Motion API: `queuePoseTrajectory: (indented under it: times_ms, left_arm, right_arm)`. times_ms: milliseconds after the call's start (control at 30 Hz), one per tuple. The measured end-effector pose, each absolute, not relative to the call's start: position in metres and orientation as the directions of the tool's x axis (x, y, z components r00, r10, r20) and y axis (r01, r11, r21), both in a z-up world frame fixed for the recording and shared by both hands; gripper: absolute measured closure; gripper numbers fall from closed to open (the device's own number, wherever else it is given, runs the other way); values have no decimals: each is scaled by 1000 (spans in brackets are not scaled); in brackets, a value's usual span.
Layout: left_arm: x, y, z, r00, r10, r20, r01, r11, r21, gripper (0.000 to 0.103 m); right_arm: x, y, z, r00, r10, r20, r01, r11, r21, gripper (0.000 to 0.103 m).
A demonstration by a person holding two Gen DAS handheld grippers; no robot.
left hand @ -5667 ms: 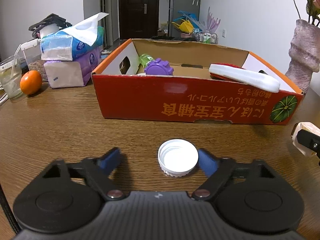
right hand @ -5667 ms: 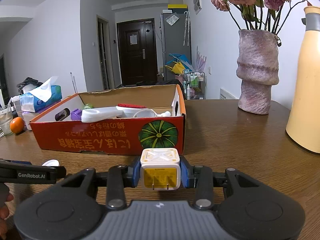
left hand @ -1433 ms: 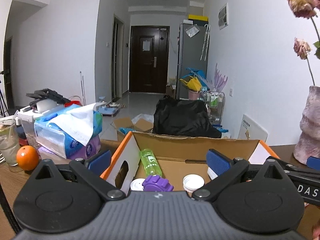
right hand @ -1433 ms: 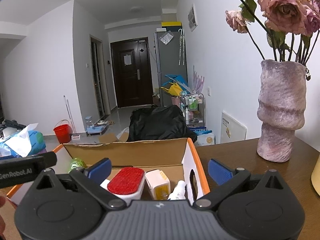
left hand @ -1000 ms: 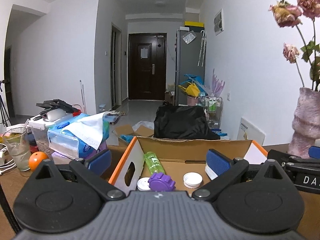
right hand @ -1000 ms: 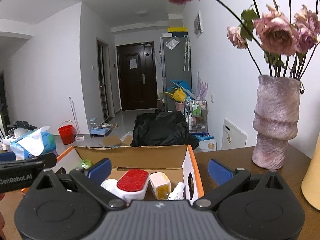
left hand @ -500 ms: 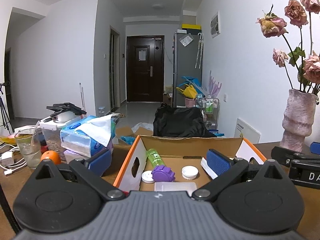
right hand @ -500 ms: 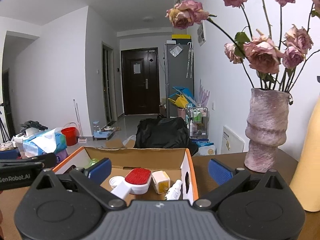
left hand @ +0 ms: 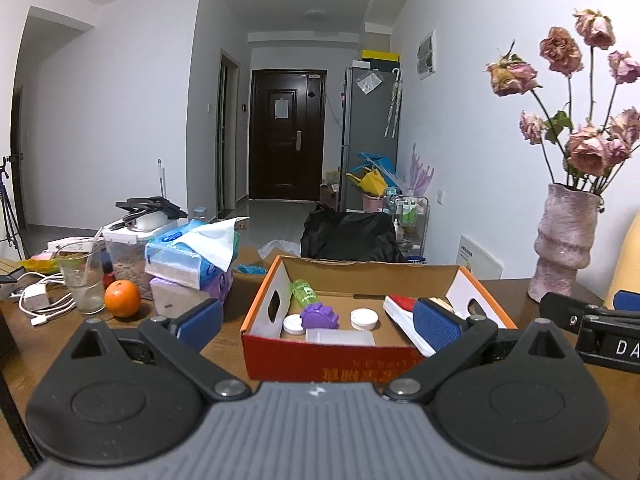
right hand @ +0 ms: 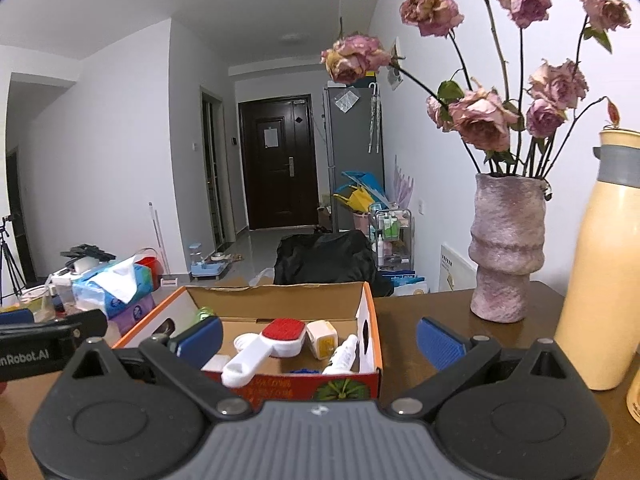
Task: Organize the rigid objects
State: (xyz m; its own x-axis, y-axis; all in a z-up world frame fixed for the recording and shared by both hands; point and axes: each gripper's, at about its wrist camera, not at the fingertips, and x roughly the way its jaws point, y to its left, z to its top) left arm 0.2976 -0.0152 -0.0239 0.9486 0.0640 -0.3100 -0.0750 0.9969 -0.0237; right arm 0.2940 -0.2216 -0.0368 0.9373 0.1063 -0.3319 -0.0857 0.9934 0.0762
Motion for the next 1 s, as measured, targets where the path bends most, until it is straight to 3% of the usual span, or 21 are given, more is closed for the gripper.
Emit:
queuePoseTrajectory:
  times_ms: [1000]
  left_arm:
    - [84, -15, -30, 948, 48, -315, -54, 998, -12, 0]
  right_arm:
    - [75, -229, -29, 944, 136, -302, -140, 990, 7, 0]
